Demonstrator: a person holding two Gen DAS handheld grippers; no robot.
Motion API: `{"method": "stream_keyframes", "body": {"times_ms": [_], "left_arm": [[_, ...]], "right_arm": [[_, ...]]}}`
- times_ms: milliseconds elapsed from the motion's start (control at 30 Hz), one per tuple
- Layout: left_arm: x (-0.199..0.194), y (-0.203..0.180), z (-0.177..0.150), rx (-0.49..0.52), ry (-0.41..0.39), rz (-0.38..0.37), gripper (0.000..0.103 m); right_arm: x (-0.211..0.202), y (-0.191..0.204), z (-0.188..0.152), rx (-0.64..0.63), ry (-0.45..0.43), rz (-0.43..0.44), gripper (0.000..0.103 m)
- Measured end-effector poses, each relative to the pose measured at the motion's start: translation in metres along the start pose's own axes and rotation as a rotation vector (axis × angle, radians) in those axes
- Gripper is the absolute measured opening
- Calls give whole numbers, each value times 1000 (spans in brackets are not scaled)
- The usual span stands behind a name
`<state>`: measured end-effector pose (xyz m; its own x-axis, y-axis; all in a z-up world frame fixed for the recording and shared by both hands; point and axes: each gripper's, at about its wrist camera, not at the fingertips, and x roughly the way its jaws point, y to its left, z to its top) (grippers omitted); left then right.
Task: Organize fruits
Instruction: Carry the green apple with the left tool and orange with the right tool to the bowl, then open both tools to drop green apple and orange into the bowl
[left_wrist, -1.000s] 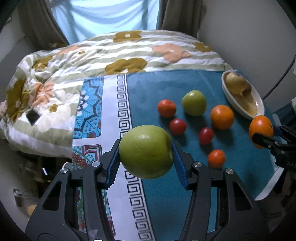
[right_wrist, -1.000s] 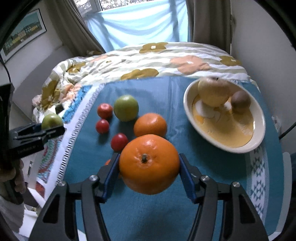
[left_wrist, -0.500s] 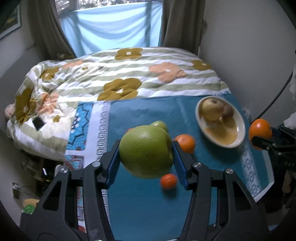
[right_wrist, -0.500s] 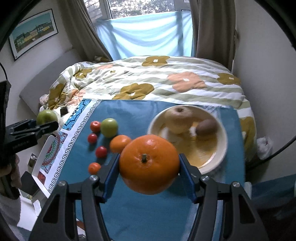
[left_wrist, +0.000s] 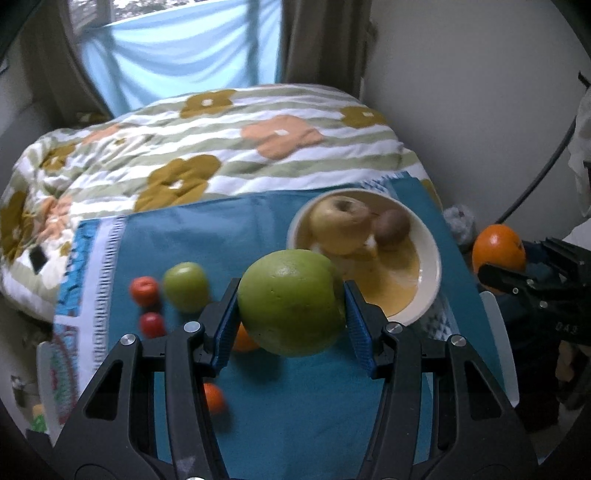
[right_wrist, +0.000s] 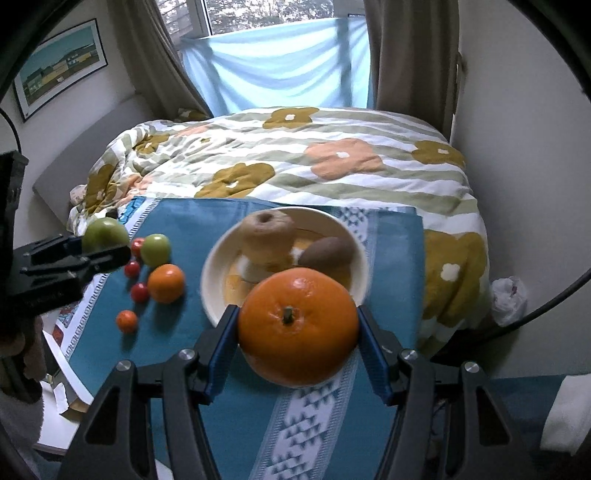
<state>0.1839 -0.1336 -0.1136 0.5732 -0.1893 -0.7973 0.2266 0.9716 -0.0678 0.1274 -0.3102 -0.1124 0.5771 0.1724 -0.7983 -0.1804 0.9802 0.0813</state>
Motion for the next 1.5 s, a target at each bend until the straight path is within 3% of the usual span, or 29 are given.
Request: {"method": "stream_keyframes", "body": {"times_ms": [467,833,867,900,967,1067,1500], "left_arm": [[101,-61,4,80,110,-5,57],[116,-64,5,96,141,20,58],[115,-64,5,95,136,19,61],[112,-64,6,99,127,21,81],[105,-64,8,103,98,39,103],[95,-59,11,81,70,19,103],[62,-32,7,25,61,62,103]], "right_arm": [[40,-52,-1,39,47,29,58],[48,-59,3,41,48,49,58],[48,-59,3,41,48,49,58],[48,-59,3,41,49,50,58],[48,-59,3,39,47,48,57],[48,-59,4,35,46,48,57],[44,-41,9,-37,38,78,57]]}}
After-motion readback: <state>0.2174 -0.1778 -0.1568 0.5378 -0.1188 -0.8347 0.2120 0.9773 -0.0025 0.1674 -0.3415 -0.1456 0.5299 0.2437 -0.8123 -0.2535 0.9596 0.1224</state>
